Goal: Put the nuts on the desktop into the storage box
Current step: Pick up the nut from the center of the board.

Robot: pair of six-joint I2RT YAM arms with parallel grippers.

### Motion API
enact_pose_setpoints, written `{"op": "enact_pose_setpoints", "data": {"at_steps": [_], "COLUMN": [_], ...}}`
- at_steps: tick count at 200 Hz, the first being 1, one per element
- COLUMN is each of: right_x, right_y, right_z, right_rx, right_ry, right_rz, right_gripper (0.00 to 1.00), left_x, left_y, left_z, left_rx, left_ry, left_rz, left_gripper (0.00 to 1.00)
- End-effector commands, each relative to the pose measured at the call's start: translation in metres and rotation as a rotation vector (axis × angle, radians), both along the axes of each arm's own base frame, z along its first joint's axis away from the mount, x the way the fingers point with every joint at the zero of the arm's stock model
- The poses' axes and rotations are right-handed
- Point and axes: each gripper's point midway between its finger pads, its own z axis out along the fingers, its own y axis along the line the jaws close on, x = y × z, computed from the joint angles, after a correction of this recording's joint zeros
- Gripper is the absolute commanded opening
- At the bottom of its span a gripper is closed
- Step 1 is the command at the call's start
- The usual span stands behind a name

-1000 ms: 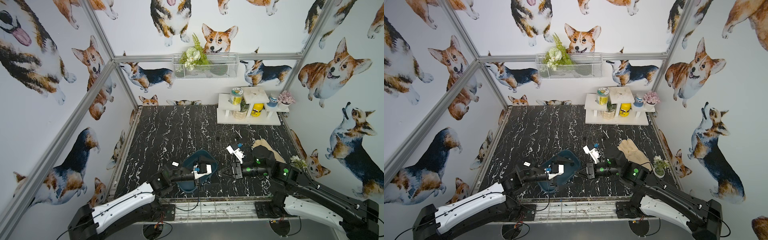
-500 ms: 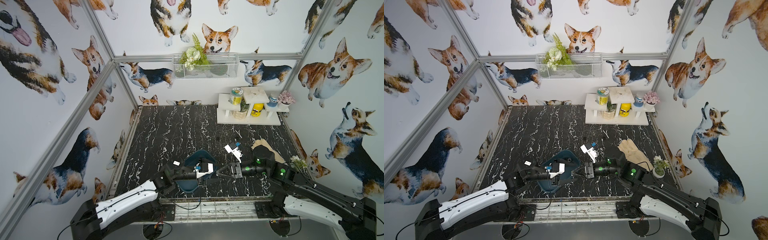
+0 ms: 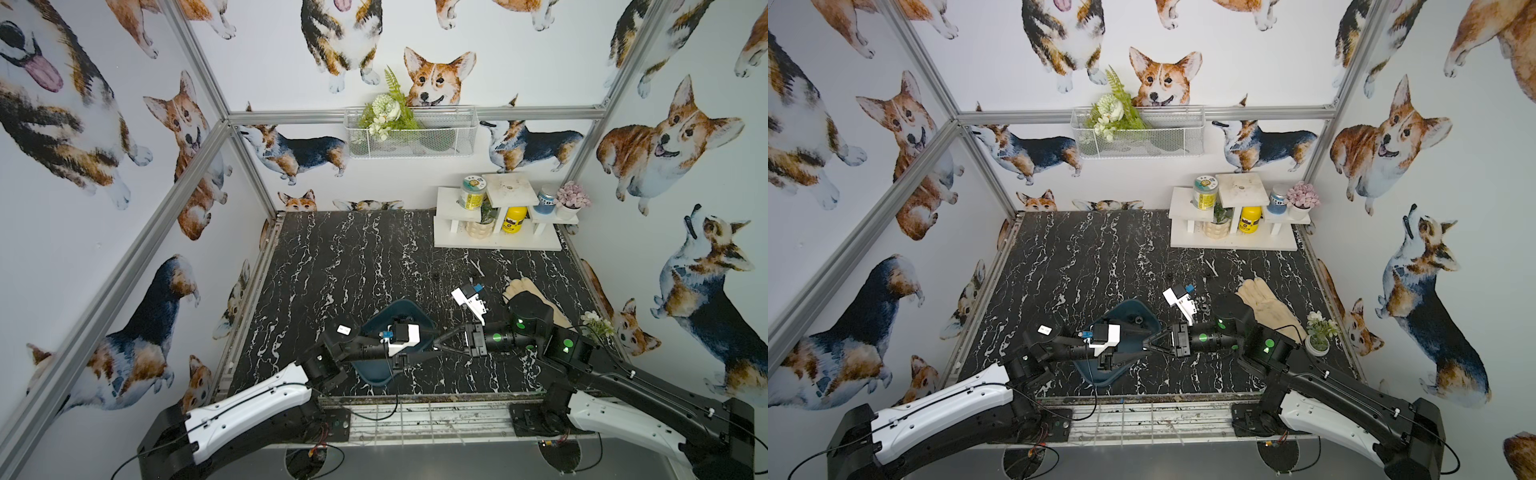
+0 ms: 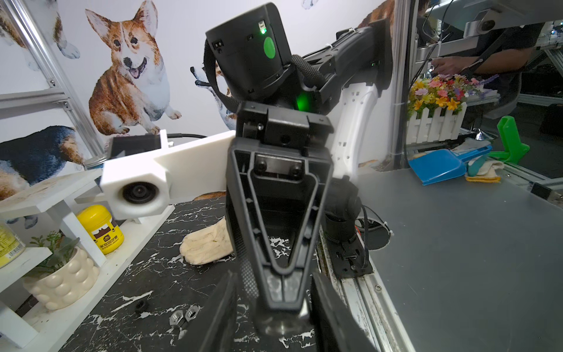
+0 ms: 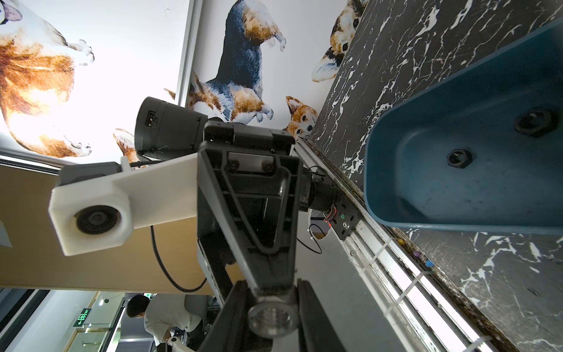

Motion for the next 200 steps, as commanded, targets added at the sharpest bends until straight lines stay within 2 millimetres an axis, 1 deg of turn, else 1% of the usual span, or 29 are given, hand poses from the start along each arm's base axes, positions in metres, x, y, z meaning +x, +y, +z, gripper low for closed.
{"op": "enact_pose_setpoints", "data": {"at_steps": [1, 57, 126, 141, 167, 180, 200], "right_x": [0.002, 0.003, 0.004, 0.005, 0.005, 0.006, 0.007], "right_y": [0.001, -0.001, 0.000, -0.001, -0.002, -0.002, -0.003], "right_z": [0.013, 0.021, 0.015, 0.017, 0.019, 0.019, 0.017], "right_rx": [0.047, 0.073, 0.060, 0.065, 0.071, 0.069, 0.061], "right_ry": [-0.026, -0.036, -0.022, -0.025, -0.030, -0.029, -0.030], "right_rz": [-0.007, -0.019, -0.030, -0.032, -0.042, -0.045, -0.058], "right_gripper": [0.25, 0.25, 0.25, 0.25, 0.26, 0.29, 0.40], "left_x": [0.000, 0.001, -0.001, -0.002, -0.002, -0.002, -0.001], "left_y": [0.000, 0.000, -0.002, -0.002, -0.002, -0.002, -0.004], "left_z": [0.003, 0.000, 0.013, 0.015, 0.011, 0.012, 0.012], "left_rx": [-0.014, -0.011, -0.027, -0.030, -0.012, -0.011, 0.002], "left_ry": [0.003, 0.013, 0.017, 0.013, 0.022, 0.027, 0.042], "left_rz": [0.000, 0.006, -0.013, -0.021, -0.017, -0.021, -0.024], "left_gripper": [0.44, 0.44, 0.34, 0.30, 0.23, 0.19, 0.15]}}
